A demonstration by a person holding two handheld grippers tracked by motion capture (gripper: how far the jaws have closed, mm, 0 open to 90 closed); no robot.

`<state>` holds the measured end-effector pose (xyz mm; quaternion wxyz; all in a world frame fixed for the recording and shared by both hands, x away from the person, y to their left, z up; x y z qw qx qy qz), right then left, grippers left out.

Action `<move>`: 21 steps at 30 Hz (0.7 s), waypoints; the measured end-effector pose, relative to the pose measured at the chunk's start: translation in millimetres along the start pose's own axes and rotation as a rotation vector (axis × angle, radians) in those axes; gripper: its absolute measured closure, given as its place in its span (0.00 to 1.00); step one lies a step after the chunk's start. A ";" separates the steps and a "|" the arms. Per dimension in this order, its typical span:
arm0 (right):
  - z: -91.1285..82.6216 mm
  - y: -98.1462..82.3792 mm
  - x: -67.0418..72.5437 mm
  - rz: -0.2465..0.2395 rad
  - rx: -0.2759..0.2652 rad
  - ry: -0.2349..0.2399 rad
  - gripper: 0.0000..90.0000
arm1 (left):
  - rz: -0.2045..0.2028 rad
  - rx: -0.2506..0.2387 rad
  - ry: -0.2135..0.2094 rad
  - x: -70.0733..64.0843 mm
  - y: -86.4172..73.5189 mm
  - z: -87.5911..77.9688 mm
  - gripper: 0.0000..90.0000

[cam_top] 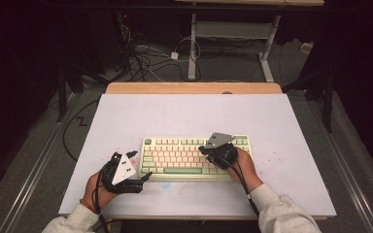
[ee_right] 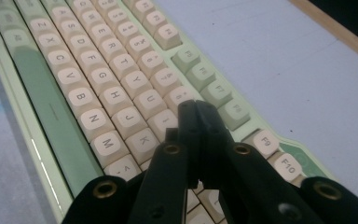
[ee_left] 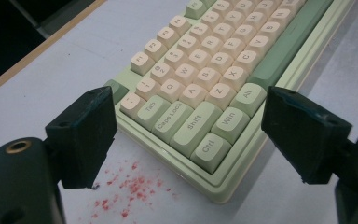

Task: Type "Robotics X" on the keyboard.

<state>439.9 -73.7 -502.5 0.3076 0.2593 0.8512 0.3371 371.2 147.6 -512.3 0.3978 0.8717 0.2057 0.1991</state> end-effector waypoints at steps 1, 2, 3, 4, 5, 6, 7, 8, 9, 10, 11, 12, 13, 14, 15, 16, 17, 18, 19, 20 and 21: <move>-2.5 0.9 -1.2 0.000 -0.009 -0.001 1.00 | 0.001 0.001 0.001 -0.1 -0.2 0.2 0.20; -7.5 2.5 -2.3 0.008 -0.024 -0.001 1.00 | 0.001 0.003 0.002 0.0 -0.4 0.4 0.20; -9.9 3.1 -3.0 0.009 -0.030 -0.001 1.00 | -0.001 0.003 0.000 0.0 -0.4 0.5 0.20; -9.9 3.1 -3.0 0.009 -0.030 -0.001 1.00 | 0.000 0.004 0.000 -0.2 -0.5 0.6 0.20; -12.4 3.7 -3.6 0.009 -0.038 -0.001 1.00 | 0.002 0.005 0.002 -0.3 -0.5 0.5 0.19; -15.1 4.3 -4.3 0.010 -0.046 0.000 1.00 | 0.001 0.004 0.001 -0.2 -0.5 0.3 0.19; -17.5 4.9 -5.3 0.012 -0.053 -0.002 1.00 | -0.001 0.004 -0.001 -0.1 -0.6 0.3 0.19; -19.9 5.4 -6.0 0.017 -0.059 -0.003 1.00 | 0.000 0.006 0.001 0.1 -0.8 0.5 0.19; -22.3 5.8 -6.5 0.017 -0.064 -0.003 0.99 | 0.000 0.007 0.002 0.3 -1.1 0.8 0.20; -24.4 6.3 -7.1 0.017 -0.070 -0.006 1.00 | 0.000 0.009 0.001 0.1 -1.3 1.2 0.20; -26.4 7.0 -7.9 0.018 -0.077 -0.008 1.00 | 0.001 0.011 0.000 -0.2 -1.5 1.5 0.19; -28.3 7.7 -7.8 0.026 -0.081 -0.006 1.00 | 0.002 0.011 -0.001 -0.5 -1.4 1.7 0.19; -29.7 8.2 -7.9 0.022 -0.086 -0.005 1.00 | 0.003 0.012 -0.001 -0.6 -1.4 2.0 0.19; -31.2 8.3 -7.4 0.022 -0.086 -0.004 1.00 | 0.003 0.012 -0.001 -0.5 -1.3 2.1 0.19; -32.4 8.5 -6.9 0.020 -0.090 -0.003 1.00 | 0.002 0.011 -0.003 -0.7 -1.2 2.2 0.19; -33.6 8.5 -6.2 0.021 -0.092 -0.002 1.00 | 0.003 0.011 -0.001 -0.8 -1.2 2.2 0.20; -34.8 8.6 -5.8 0.020 -0.094 -0.001 1.00 | 0.003 0.011 -0.003 -1.0 -1.1 2.1 0.20; -36.2 8.8 -5.4 0.019 -0.097 0.000 1.00 | 0.002 0.010 -0.004 -1.0 -1.0 2.1 0.20; -37.7 8.8 -4.9 0.018 -0.100 0.002 0.99 | 0.002 0.011 -0.002 -0.9 -1.1 2.2 0.20; -39.1 8.8 -4.5 0.014 -0.103 0.003 1.00 | 0.001 0.010 -0.004 -1.1 -1.0 2.2 0.20; -40.6 8.6 -4.2 0.015 -0.104 0.004 1.00 | 0.000 0.009 -0.006 -1.4 -0.8 2.3 0.20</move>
Point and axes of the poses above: each handheld gripper's, and its own axes: z roughly forward along the jaws, y roughly out of its top, x roughly to its left, the point moved 10 cm from there along z, roughly forward along the jaws, and after that the axes turned 11 degrees about -y, right-handed, at the moved point
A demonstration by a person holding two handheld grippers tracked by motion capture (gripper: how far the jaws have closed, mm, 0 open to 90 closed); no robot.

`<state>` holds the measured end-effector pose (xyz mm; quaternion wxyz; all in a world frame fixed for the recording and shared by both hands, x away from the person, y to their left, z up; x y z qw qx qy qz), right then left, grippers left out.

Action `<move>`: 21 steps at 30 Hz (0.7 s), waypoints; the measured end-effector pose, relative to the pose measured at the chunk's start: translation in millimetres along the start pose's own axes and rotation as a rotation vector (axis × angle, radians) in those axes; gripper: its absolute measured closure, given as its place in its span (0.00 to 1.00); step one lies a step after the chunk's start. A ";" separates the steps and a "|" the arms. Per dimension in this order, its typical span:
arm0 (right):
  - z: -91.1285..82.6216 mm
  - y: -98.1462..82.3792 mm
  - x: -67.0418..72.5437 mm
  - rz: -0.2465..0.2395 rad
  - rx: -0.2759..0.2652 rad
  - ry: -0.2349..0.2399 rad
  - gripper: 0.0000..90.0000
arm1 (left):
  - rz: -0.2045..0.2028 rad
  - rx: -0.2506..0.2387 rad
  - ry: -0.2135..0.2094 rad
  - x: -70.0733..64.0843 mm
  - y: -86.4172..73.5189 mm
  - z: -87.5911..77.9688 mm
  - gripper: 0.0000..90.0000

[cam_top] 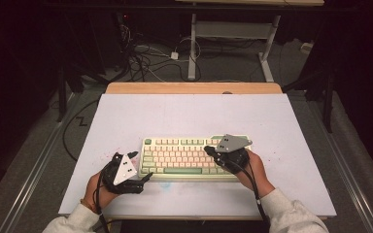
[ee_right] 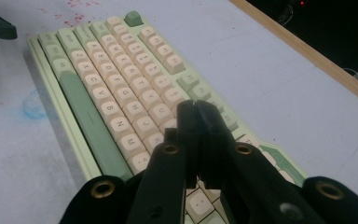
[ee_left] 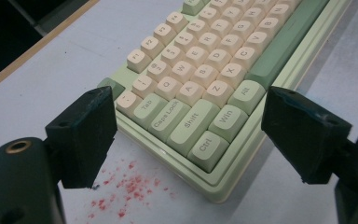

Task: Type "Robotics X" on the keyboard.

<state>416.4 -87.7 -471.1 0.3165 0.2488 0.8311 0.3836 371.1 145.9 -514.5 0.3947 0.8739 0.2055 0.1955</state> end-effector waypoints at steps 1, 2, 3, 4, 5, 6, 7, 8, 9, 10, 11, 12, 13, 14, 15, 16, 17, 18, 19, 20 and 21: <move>-1.4 -0.1 0.1 -0.001 -0.002 0.001 0.99 | 0.001 0.001 0.001 -0.1 0.1 0.0 0.20; -2.7 -0.2 0.0 -0.003 -0.005 0.000 1.00 | 0.001 0.000 0.000 -0.2 0.5 -0.2 0.20; -4.1 -0.3 0.0 0.000 -0.007 0.000 0.99 | -0.002 -0.005 -0.001 -0.5 1.1 -0.4 0.20; -5.4 -0.5 -0.2 -0.002 -0.009 -0.002 0.98 | -0.003 -0.004 -0.002 -0.6 1.3 -0.4 0.20; -6.8 -0.8 -0.2 -0.002 -0.010 -0.002 0.98 | -0.005 -0.004 0.000 -0.5 1.4 -0.3 0.20; -8.2 -1.2 -0.4 -0.003 -0.012 -0.003 0.98 | -0.007 -0.004 0.001 -0.5 1.5 -0.2 0.20; -9.6 -1.7 -0.5 -0.003 -0.014 -0.003 0.98 | -0.007 -0.004 0.001 -0.9 1.8 -0.1 0.20; -10.9 -2.1 -0.6 -0.001 -0.015 -0.003 0.98 | -0.008 -0.006 -0.001 -1.2 2.1 0.0 0.20; -12.3 -2.7 -0.5 0.000 -0.015 -0.003 0.98 | -0.010 -0.008 -0.002 -1.5 2.5 0.0 0.20; -14.7 -3.3 -0.6 0.001 -0.018 -0.001 0.98 | -0.010 -0.007 0.002 -1.3 2.8 0.1 0.20; -14.7 -3.3 -0.6 0.001 -0.018 -0.001 0.98 | -0.011 -0.008 0.004 -1.4 3.3 0.2 0.20; -16.9 -4.0 -0.5 -0.001 -0.021 0.001 0.97 | -0.013 -0.008 0.003 -1.5 3.6 0.2 0.20; -16.9 -4.0 -0.5 -0.001 -0.021 0.001 0.97 | -0.018 -0.009 0.002 -1.6 3.9 0.4 0.20; -17.8 -4.2 -0.6 -0.001 -0.022 0.000 0.97 | -0.026 -0.014 -0.001 -1.9 4.5 0.6 0.20; -19.2 -4.7 -0.7 0.002 -0.022 0.001 0.97 | -0.028 -0.017 -0.006 -2.5 5.0 0.6 0.20; -20.3 -4.9 -0.7 0.002 -0.024 0.001 0.97 | -0.029 -0.019 -0.007 -3.0 5.5 0.6 0.20; -21.5 -5.3 -0.5 0.001 -0.026 0.003 0.97 | -0.031 -0.021 -0.007 -3.2 6.1 0.6 0.20; -22.7 -6.0 -0.5 -0.001 -0.026 0.002 0.97 | -0.034 -0.022 -0.007 -3.4 6.6 0.6 0.20; -24.0 -6.6 -0.4 0.000 -0.027 0.004 0.97 | -0.036 -0.023 -0.007 -3.7 7.1 0.6 0.20; -25.4 -7.2 -0.6 0.000 -0.029 0.003 0.95 | -0.036 -0.023 -0.010 -4.0 7.5 0.4 0.20; -27.1 -7.7 -1.1 -0.001 -0.031 0.001 0.95 | -0.043 -0.027 -0.012 -4.4 8.2 0.6 0.20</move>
Point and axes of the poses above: each handheld gripper's, and its own axes: z roughly forward along the jaws, y roughly out of its top, x roughly to its left, the point moved 10 cm from there along z, roughly forward along the jaws, and after that the axes turned 11 degrees about -y, right-handed, at the moved point
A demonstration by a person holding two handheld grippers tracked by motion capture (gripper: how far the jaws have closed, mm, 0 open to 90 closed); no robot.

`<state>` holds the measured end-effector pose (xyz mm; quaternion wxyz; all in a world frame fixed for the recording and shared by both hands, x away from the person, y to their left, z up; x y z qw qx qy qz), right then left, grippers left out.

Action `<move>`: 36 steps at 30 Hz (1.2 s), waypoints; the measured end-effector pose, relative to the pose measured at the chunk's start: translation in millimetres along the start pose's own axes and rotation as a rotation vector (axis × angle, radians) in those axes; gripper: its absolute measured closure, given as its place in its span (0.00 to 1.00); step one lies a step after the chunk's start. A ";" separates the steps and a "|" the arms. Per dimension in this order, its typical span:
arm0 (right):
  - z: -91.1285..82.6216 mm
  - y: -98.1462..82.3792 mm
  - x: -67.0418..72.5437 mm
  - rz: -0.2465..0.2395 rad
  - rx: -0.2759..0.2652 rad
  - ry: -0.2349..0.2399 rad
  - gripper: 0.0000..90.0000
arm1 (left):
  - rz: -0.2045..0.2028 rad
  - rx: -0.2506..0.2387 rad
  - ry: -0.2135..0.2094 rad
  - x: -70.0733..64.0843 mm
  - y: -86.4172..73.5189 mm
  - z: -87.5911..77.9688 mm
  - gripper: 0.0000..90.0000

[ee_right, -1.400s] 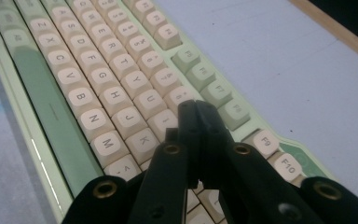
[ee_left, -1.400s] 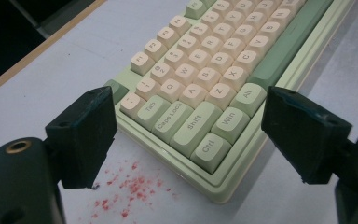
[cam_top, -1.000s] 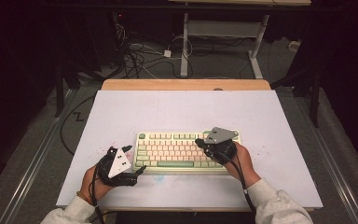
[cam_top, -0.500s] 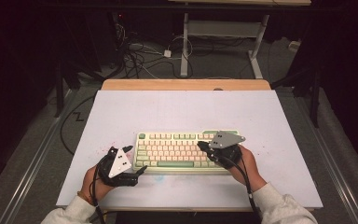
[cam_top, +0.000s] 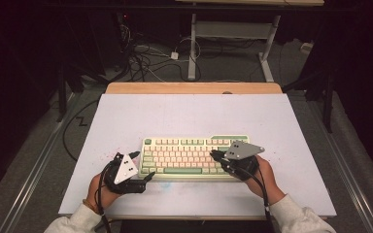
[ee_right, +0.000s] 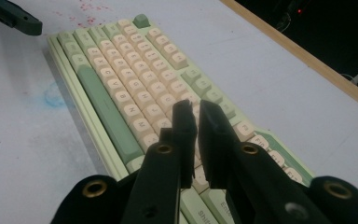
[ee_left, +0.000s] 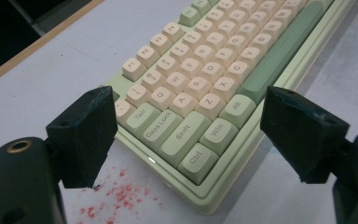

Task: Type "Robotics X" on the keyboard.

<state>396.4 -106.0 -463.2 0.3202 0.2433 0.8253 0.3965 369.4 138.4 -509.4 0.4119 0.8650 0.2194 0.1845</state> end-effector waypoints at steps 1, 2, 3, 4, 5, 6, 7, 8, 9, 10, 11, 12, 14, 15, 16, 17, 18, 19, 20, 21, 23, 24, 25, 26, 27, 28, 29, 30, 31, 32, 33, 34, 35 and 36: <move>-1.9 -0.5 -0.5 0.003 -0.001 -0.001 0.95 | -0.005 0.001 0.000 -0.2 0.4 0.0 0.20; -3.9 -0.7 -1.4 0.004 -0.006 -0.003 0.95 | -0.012 0.005 0.000 -0.1 0.3 0.0 0.21; -6.0 -1.3 -2.5 0.005 -0.007 -0.006 0.95 | -0.023 0.026 0.014 1.7 -1.1 0.6 0.23; -7.9 -2.0 -3.4 0.008 -0.009 -0.007 0.95 | -0.037 0.044 0.031 3.7 -2.3 1.4 0.25; -9.5 -2.8 -4.2 0.011 -0.010 -0.009 0.95 | -0.049 0.043 0.025 3.7 -2.4 1.8 0.27; -11.0 -3.7 -5.2 0.013 -0.010 -0.012 0.95 | -0.054 0.042 0.019 3.3 -2.2 1.4 0.30; -12.3 -4.6 -6.1 0.015 -0.011 -0.012 0.95 | -0.053 0.044 0.022 3.5 -1.8 1.2 0.33; -13.5 -5.6 -6.7 0.018 -0.011 -0.013 0.94 | -0.055 0.041 0.021 3.3 -0.9 1.0 0.36; -14.4 -6.7 -8.0 0.017 -0.011 -0.019 0.94 | -0.058 0.036 0.011 2.6 0.1 0.7 0.39; -15.4 -7.6 -8.7 0.019 -0.011 -0.020 0.94 | -0.058 0.031 0.004 2.0 1.2 0.5 0.44; -17.4 -8.8 -10.8 0.021 -0.016 -0.026 0.91 | -0.059 0.032 0.006 2.1 1.6 0.2 0.57; -17.4 -8.8 -10.8 0.021 -0.016 -0.026 0.91 | -0.060 0.030 -0.004 1.4 1.9 0.2 0.57; -19.4 -10.2 -12.5 0.024 -0.020 -0.032 0.88 | -0.055 0.032 -0.014 0.2 2.3 0.0 0.69; -20.4 -11.0 -13.0 0.024 -0.022 -0.036 0.84 | -0.054 0.030 -0.030 -1.2 2.8 0.0 0.74; -21.3 -11.4 -13.7 0.021 -0.028 -0.043 0.79 | -0.053 0.030 -0.041 -2.1 3.7 0.1 0.80; -22.3 -12.2 -13.6 0.021 -0.031 -0.042 0.76 | -0.051 0.032 -0.044 -2.6 4.6 0.3 0.83; -23.1 -12.8 -13.6 0.020 -0.034 -0.041 0.72 | -0.049 0.036 -0.052 -3.2 5.5 0.7 0.88; -24.2 -13.1 -14.0 0.021 -0.041 -0.046 0.67 | -0.040 0.038 -0.052 -2.8 6.8 1.1 0.90; -25.1 -13.2 -15.2 0.023 -0.049 -0.060 0.59 | -0.044 0.046 -0.059 -3.9 7.0 1.8 0.93; -25.8 -13.8 -16.2 0.024 -0.052 -0.070 0.57 | -0.047 0.047 -0.061 -4.1 7.7 2.5 0.95; -27.3 -15.2 -15.5 0.021 -0.059 -0.066 0.50 | -0.043 0.055 -0.067 -4.6 8.6 3.9 0.97; -28.0 -15.9 -14.8 0.018 -0.064 -0.066 0.47 | -0.044 0.056 -0.064 -4.4 9.0 4.7 0.97; -28.4 -17.0 -14.2 0.012 -0.066 -0.068 0.44 | -0.048 0.058 -0.065 -4.2 9.3 5.6 0.97; -28.6 -18.1 -13.8 0.009 -0.067 -0.072 0.42 | -0.050 0.061 -0.070 -4.2 9.7 6.4 0.97; -28.9 -19.4 -13.6 0.006 -0.066 -0.078 0.39 | -0.053 0.062 -0.072 -4.1 10.2 7.1 0.98; -29.3 -20.2 -13.3 0.006 -0.069 -0.082 0.38 | -0.053 0.064 -0.070 -3.9 10.8 7.8 0.98; -29.9 -20.9 -13.2 0.007 -0.070 -0.084 0.36 | -0.053 0.065 -0.076 -4.3 11.6 8.5 0.97; -30.6 -21.4 -13.6 0.011 -0.073 -0.090 0.35 | -0.054 0.068 -0.082 -4.8 12.5 9.4 0.98; -31.6 -21.6 -13.9 0.015 -0.080 -0.094 0.33 | -0.052 0.070 -0.082 -5.0 13.4 10.4 0.98; -32.7 -21.8 -14.0 0.020 -0.087 -0.096 0.32 | -0.052 0.074 -0.091 -6.0 14.3 12.0 0.97; -33.5 -22.1 -14.4 0.021 -0.092 -0.100 0.30 | -0.051 0.080 -0.099 -7.0 15.1 13.8 0.98; -34.2 -22.8 -15.2 0.024 -0.091 -0.110 0.30 | -0.047 0.085 -0.103 -8.0 16.3 15.6 0.97; -34.9 -23.3 -16.2 0.025 -0.093 -0.121 0.29 | -0.046 0.089 -0.117 -9.5 17.8 17.3 0.98; -35.5 -23.9 -16.8 0.028 -0.092 -0.128 0.28 | -0.044 0.091 -0.128 -10.6 19.8 18.8 0.97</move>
Point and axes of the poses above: each handheld gripper's, and its own axes: z roughly forward along the jaws, y roughly out of its top, x roughly to its left, the point moved 10 cm from there along z, roughly forward along the jaws, and after that the axes turned 11 degrees about -y, right-handed, at the moved point
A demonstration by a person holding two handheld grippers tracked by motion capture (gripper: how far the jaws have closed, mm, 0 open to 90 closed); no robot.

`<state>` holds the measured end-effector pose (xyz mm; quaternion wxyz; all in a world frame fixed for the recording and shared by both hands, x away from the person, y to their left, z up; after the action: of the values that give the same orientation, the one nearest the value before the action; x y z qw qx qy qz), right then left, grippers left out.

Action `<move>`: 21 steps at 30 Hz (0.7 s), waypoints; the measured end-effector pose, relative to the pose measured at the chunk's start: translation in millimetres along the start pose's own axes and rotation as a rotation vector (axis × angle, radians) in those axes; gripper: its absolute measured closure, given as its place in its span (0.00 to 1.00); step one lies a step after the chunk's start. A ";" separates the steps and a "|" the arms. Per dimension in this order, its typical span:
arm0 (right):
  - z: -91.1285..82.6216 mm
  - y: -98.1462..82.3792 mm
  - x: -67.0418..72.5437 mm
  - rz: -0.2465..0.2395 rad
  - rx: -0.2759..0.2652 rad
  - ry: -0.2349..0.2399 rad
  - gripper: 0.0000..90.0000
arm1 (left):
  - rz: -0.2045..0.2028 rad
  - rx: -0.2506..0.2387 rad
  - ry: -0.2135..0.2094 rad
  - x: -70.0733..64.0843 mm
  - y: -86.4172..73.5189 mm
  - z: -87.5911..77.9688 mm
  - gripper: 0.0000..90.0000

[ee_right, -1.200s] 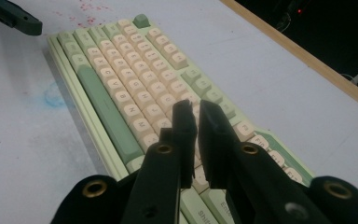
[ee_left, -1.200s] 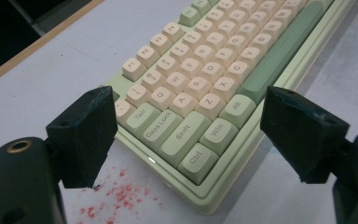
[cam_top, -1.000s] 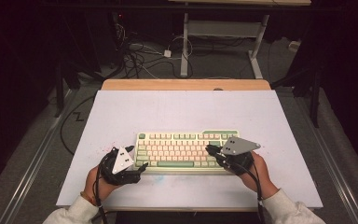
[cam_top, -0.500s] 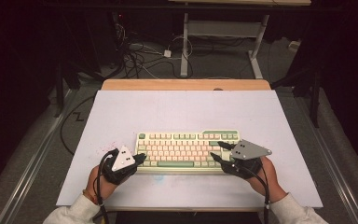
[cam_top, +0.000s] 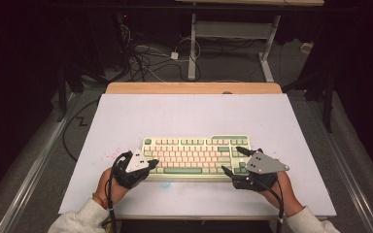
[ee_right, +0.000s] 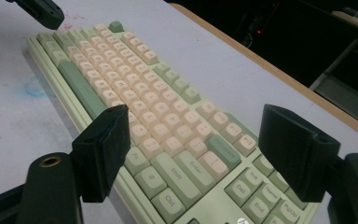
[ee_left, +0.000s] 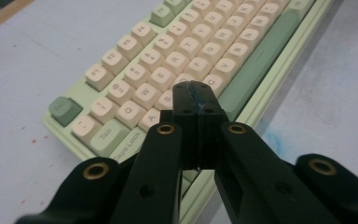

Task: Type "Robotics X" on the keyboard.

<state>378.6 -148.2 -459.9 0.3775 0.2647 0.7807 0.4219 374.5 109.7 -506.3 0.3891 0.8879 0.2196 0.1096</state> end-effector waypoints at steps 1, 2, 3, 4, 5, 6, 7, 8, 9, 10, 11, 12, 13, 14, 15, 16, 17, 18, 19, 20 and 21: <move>-0.5 -0.5 -0.3 -0.002 0.002 -0.002 0.28 | 0.000 0.001 -0.009 -0.5 2.2 1.5 0.97; -1.2 -1.4 -0.7 -0.001 0.007 -0.009 0.28 | -0.009 0.005 -0.040 -2.4 4.0 4.0 0.97; -1.6 -2.3 -1.5 -0.002 0.009 -0.017 0.28 | -0.008 0.007 -0.056 -3.6 5.9 6.4 0.97; -2.3 -3.5 -1.5 0.001 0.015 -0.018 0.28 | -0.001 0.010 -0.053 -3.2 7.8 8.5 0.97; -3.1 -4.6 -1.6 0.000 0.016 -0.017 0.28 | 0.001 0.014 -0.059 -3.7 9.3 10.9 0.97; -3.9 -5.7 -1.6 0.002 0.017 -0.017 0.28 | 0.004 0.019 -0.066 -4.6 10.6 13.4 0.97; -4.6 -6.9 -1.5 0.000 0.020 -0.015 0.27 | 0.010 0.024 -0.069 -5.1 11.9 15.7 0.97; -5.3 -7.9 -1.6 -0.002 0.022 -0.014 0.27 | 0.011 0.024 -0.072 -5.3 13.6 17.7 0.97; -5.8 -8.8 -2.0 -0.001 0.022 -0.016 0.27 | 0.011 0.021 -0.080 -5.8 15.6 19.8 0.97; -5.9 -9.8 -2.4 -0.002 0.023 -0.015 0.27 | 0.015 0.022 -0.084 -6.3 17.6 21.8 0.97; -5.9 -11.0 -2.1 0.002 0.028 -0.013 0.27 | 0.020 0.025 -0.086 -6.6 19.6 23.7 0.97; -5.9 -12.2 -1.8 -0.002 0.033 -0.012 0.27 | 0.021 0.022 -0.093 -7.4 22.1 25.8 0.97; -5.8 -12.8 -1.7 -0.007 0.034 -0.014 0.27 | 0.023 0.020 -0.099 -8.4 24.5 28.1 0.97; -5.7 -13.0 -1.4 -0.008 0.034 -0.013 0.27 | 0.030 0.024 -0.101 -9.2 26.5 30.6 0.97; -5.6 -13.0 -0.9 -0.008 0.035 -0.011 0.27 | 0.038 0.030 -0.107 -10.3 28.2 33.0 0.97; -5.3 -13.0 -0.7 -0.010 0.034 -0.011 0.27 | 0.042 0.030 -0.112 -11.4 30.4 35.8 0.97; -5.1 -13.3 -0.3 -0.011 0.035 -0.012 0.27 | 0.048 0.035 -0.112 -12.2 32.2 38.3 0.97; -4.9 -13.6 -0.1 -0.011 0.036 -0.012 0.27 | 0.054 0.038 -0.115 -13.1 34.0 40.6 0.97; -4.7 -14.1 0.0 -0.009 0.038 -0.010 0.27 | 0.056 0.039 -0.120 -14.2 35.7 43.0 0.97; -4.6 -14.4 0.1 -0.010 0.039 -0.009 0.27 | 0.059 0.040 -0.119 -14.5 37.3 45.0 0.97; -4.5 -14.8 0.0 -0.013 0.040 -0.010 0.27 | 0.064 0.043 -0.119 -14.7 38.6 47.0 0.97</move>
<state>373.6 -157.7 -471.0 0.3787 0.2693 0.7887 0.4025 390.5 49.3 -509.7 0.3786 0.9076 0.1697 0.0644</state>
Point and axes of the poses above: each handheld gripper's, and its own axes: z roughly forward along the jaws, y roughly out of its top, x roughly to its left, the point moved 10 cm from there along z, roughly forward along the jaws, and after that the axes turned 11 degrees about -y, right-handed, at the moved point
